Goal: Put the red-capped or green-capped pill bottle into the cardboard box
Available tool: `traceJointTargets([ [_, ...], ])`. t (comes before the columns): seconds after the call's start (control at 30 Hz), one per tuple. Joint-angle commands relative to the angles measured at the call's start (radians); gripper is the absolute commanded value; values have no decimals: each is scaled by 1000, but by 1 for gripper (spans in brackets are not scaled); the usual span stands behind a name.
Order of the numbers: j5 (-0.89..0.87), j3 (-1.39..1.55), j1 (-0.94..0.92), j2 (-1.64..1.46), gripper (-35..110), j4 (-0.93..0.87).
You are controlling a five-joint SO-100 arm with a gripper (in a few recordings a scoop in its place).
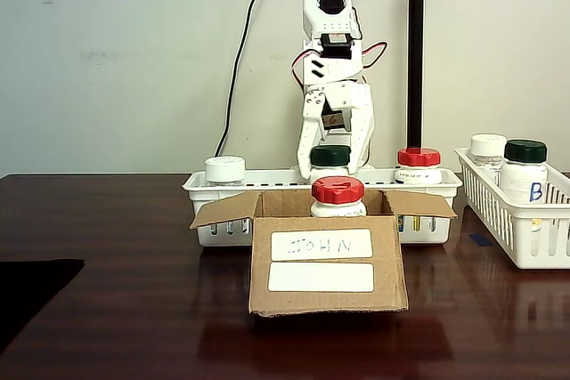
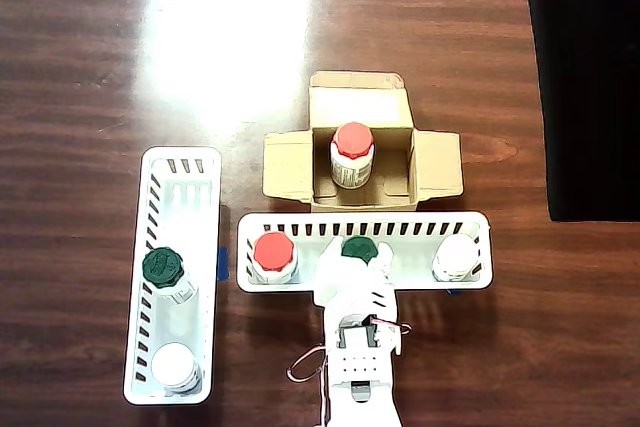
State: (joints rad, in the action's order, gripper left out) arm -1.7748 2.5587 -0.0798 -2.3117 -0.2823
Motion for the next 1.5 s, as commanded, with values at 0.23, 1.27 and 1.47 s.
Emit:
traceJointTargets([
  [0.23, -5, -84, -12, 14, -5, -58],
  [1.27, 147, -1120, -25, 299, 0, -808],
  [1.47, 156, -1287, -61, 463, 0, -808],
])
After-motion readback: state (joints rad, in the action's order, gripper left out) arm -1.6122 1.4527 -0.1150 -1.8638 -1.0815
